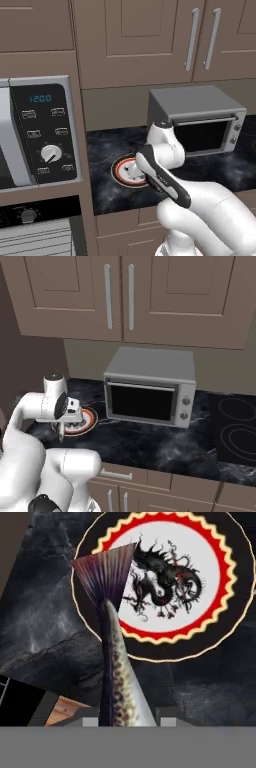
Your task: Place the fish on the rack of the oven, and slide the rack back inside. Close the oven door.
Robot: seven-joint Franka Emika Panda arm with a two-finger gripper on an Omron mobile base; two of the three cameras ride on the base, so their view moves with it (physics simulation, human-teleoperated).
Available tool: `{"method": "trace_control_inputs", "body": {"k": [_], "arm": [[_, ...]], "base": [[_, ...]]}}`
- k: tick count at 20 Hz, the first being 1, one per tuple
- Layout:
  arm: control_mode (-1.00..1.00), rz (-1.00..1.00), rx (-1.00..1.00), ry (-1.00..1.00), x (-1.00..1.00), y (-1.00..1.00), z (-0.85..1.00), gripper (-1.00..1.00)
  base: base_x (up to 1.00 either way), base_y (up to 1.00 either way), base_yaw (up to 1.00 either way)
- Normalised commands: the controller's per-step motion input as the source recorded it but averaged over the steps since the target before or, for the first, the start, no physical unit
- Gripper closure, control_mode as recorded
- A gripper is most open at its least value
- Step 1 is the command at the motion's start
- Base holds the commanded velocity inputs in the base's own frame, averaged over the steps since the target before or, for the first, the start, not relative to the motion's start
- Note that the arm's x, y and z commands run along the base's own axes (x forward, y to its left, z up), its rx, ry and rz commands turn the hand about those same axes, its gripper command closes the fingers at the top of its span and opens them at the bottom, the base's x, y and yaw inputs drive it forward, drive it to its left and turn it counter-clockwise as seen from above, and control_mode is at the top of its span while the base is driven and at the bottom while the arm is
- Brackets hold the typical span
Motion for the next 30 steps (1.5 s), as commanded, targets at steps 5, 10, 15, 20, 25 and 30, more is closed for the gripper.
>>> {"method": "trace_control_inputs", "body": {"k": [5, 10, 15, 20, 25, 30], "arm": [[-1.00, 0.00, 0.00, -0.02, -0.51, 0.00, 0.99, 1.00], [-1.00, 0.00, 0.00, 0.00, 0.00, 0.00, 0.83, 1.00], [-1.00, 0.00, 0.00, 0.00, 0.01, 0.00, 0.79, 1.00], [-1.00, 0.00, -0.02, 0.00, 0.00, 0.00, 0.28, 1.00], [1.00, 0.00, -0.02, 0.00, 0.00, 0.00, 0.00, 1.00], [1.00, 0.00, 0.00, 0.00, 0.00, 0.00, 0.00, 1.00]], "base": [[0.00, 0.00, 0.00], [0.00, 0.00, 0.00], [0.00, 0.00, 0.00], [0.00, 0.00, 0.00], [0.00, 0.00, 0.02], [0.00, -0.34, 0.49]]}}
